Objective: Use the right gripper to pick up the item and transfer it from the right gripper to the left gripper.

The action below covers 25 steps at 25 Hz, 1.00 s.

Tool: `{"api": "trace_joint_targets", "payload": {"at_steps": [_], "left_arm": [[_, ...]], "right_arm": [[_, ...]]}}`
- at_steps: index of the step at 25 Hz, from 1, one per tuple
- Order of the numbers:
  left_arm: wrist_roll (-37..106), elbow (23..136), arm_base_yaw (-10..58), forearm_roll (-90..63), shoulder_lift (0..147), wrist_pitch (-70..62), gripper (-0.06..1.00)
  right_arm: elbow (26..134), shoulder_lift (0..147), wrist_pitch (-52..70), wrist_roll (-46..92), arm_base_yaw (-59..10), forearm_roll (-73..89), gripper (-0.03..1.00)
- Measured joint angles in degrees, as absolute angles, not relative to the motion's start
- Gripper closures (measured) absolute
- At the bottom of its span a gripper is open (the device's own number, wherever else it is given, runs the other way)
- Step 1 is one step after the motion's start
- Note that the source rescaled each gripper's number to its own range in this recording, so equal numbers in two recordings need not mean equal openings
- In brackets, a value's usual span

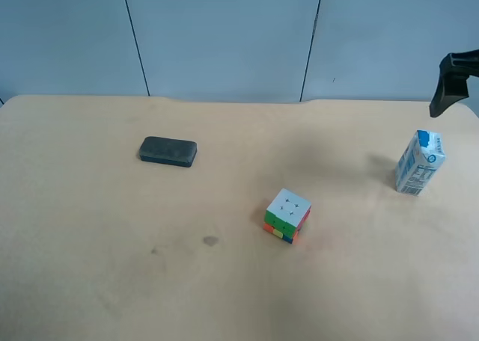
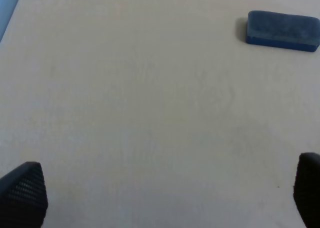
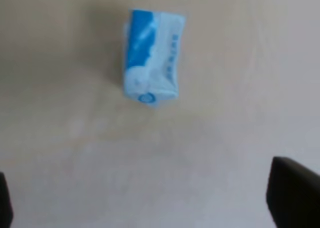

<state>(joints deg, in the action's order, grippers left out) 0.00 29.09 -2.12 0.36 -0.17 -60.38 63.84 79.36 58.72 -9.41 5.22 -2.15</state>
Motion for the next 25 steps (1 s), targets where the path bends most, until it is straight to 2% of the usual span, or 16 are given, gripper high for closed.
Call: {"api": "trace_joint_targets", "payload": {"at_steps": [3,6,25], "left_arm": [[0.0,29.09,-2.12,0.36,-0.17,-60.38,-0.05],[0.0,29.09,-2.12,0.31,-0.17,-60.38,-0.05],[0.0,29.09,-2.12,0.31,-0.17,-60.38,-0.05]], "right_arm": [[63.84,81.12,58.76,-5.92,9.85,2.33,-0.03],[63.85,82.58,56.69,-3.1,11.7,6.12,-0.03],[64.45,97.86,50.1,-1.77,11.7,6.71,-0.03]]}}
